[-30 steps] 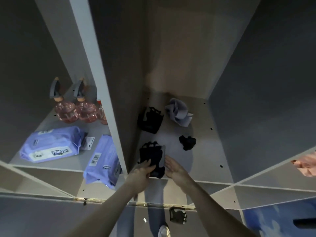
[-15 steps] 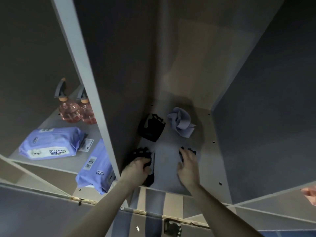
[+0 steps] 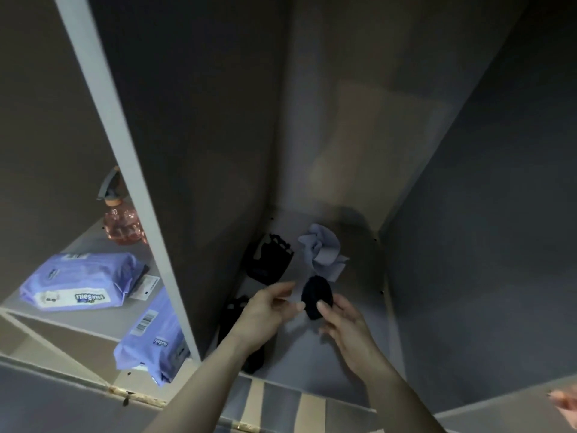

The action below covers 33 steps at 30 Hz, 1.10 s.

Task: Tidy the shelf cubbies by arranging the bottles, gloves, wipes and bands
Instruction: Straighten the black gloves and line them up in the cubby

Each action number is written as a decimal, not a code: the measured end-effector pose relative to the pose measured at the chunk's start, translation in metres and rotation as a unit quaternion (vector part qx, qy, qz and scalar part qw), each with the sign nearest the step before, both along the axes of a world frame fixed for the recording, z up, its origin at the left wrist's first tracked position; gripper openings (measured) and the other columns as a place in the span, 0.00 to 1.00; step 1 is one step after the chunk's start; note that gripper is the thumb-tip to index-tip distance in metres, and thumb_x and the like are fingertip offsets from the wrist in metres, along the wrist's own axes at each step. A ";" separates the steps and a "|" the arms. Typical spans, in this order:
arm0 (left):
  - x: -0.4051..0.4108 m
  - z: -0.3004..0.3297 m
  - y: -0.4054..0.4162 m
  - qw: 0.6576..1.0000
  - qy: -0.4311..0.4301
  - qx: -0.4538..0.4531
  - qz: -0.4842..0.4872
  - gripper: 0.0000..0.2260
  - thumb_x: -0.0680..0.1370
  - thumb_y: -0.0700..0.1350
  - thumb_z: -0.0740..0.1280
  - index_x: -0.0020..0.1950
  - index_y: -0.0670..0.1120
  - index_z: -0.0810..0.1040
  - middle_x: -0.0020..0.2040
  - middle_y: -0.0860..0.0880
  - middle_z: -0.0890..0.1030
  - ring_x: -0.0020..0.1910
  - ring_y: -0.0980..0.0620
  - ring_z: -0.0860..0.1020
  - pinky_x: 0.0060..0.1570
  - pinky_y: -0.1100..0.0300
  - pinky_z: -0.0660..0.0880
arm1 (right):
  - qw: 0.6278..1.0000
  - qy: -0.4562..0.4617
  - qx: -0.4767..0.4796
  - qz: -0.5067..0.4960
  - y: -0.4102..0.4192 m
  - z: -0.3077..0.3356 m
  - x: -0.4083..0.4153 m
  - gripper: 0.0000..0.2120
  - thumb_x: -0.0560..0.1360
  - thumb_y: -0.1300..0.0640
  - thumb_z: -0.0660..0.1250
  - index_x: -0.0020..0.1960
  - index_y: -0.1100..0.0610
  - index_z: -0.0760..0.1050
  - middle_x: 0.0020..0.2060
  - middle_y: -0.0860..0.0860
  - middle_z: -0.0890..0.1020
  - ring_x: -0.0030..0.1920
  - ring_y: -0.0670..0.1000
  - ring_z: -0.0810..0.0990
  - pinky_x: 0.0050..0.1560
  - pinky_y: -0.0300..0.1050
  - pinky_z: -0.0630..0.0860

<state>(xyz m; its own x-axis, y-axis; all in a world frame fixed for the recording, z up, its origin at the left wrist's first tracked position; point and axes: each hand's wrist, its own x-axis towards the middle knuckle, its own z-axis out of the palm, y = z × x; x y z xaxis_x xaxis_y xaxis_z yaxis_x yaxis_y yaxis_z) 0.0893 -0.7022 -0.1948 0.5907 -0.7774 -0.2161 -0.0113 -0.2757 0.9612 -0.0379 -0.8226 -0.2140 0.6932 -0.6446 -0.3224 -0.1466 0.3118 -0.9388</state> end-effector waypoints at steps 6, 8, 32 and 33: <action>-0.021 0.043 0.000 0.985 0.097 -0.140 0.039 0.17 0.65 0.49 0.77 0.51 0.47 0.82 0.44 0.44 0.83 0.42 0.51 0.80 0.42 0.57 0.78 | 0.995 -0.069 -0.044 -0.054 0.026 0.063 -0.008 0.14 0.68 0.55 0.75 0.49 0.57 0.76 0.38 0.53 0.84 0.34 0.47 0.75 0.31 0.38 0.67; -0.026 0.049 0.002 0.968 0.170 -0.177 0.046 0.21 0.65 0.45 0.76 0.55 0.43 0.79 0.47 0.40 0.82 0.44 0.48 0.81 0.40 0.58 0.79 | 0.990 -0.091 -0.073 -0.078 0.034 0.075 -0.011 0.11 0.70 0.58 0.74 0.48 0.59 0.74 0.35 0.52 0.84 0.32 0.46 0.76 0.29 0.37 0.68; -0.005 0.129 0.031 0.981 0.047 -0.187 -0.020 0.03 0.74 0.36 0.69 0.47 0.39 0.80 0.40 0.43 0.82 0.42 0.46 0.80 0.42 0.55 0.77 | 0.948 -0.149 -0.166 -0.226 0.088 0.142 -0.004 0.07 0.75 0.72 0.63 0.45 0.61 0.71 0.41 0.55 0.82 0.39 0.44 0.80 0.38 0.31 0.75; -0.004 0.131 0.032 0.976 0.091 -0.193 -0.037 0.05 0.74 0.37 0.69 0.49 0.37 0.80 0.42 0.42 0.83 0.44 0.46 0.81 0.46 0.53 0.78 | 0.953 -0.140 -0.161 -0.215 0.087 0.143 -0.004 0.05 0.75 0.69 0.64 0.47 0.61 0.73 0.41 0.55 0.82 0.39 0.44 0.81 0.38 0.30 0.75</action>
<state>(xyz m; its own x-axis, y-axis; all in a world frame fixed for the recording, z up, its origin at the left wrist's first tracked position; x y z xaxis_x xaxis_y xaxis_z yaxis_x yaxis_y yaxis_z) 0.0849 -0.6705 -0.0642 0.5090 -0.8608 0.0055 0.1628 0.1025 0.9813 -0.0420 -0.7352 -0.0715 0.3732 -0.9225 0.0987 0.2001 -0.0239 -0.9795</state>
